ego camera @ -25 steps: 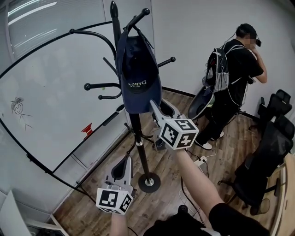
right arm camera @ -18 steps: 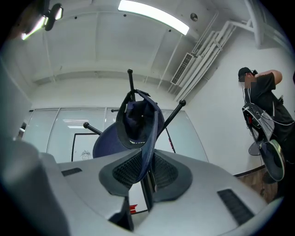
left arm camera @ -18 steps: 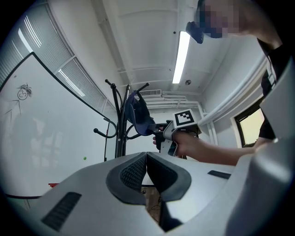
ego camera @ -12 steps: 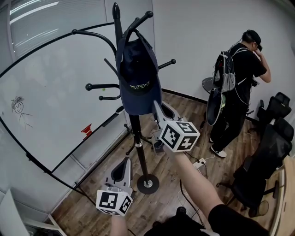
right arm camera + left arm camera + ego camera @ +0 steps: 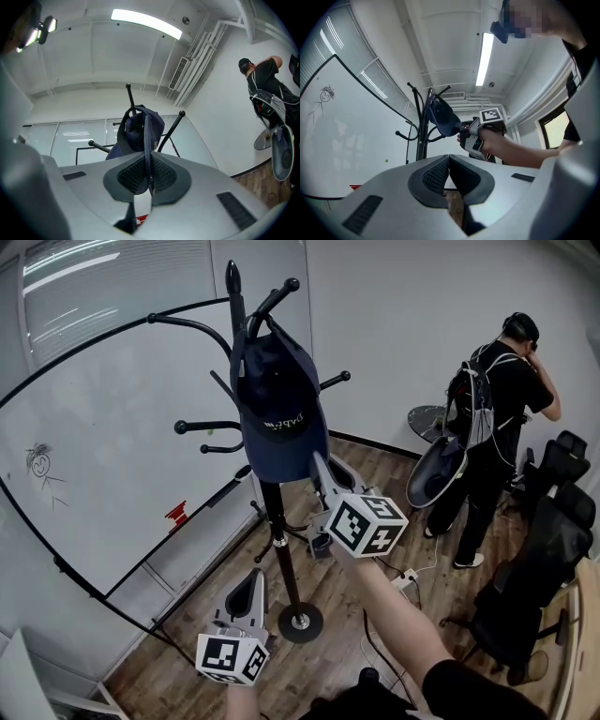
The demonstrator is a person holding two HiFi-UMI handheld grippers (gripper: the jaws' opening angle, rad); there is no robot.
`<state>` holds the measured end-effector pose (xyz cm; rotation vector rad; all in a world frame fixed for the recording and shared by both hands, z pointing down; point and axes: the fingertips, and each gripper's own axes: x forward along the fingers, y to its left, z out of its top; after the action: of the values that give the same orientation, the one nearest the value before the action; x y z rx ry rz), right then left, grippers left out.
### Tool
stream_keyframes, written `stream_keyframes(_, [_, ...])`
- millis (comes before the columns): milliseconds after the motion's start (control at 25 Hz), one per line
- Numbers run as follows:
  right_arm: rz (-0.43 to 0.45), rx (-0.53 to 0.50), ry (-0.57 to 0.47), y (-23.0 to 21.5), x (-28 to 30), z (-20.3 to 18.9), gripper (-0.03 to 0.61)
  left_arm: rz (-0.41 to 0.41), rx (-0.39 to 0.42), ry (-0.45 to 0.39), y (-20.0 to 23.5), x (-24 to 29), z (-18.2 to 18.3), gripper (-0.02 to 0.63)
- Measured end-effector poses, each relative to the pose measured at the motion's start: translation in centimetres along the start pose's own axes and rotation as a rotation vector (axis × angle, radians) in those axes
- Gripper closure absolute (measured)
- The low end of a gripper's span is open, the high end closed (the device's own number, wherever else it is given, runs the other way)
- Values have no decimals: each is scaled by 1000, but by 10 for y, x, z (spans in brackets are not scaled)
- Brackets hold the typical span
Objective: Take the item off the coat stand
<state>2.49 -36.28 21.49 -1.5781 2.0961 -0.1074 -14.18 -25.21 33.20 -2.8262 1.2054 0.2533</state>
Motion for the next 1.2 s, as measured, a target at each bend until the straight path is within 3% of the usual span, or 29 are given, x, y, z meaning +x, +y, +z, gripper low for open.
stream_keyframes(640, [32,44,-96,10,-13,61,537,-38,-15,-10,-14,9,1,598])
stream_keyframes(1200, [25,74,-160,14,-25,74,537,-44,-22,0,-6,7,-5,598])
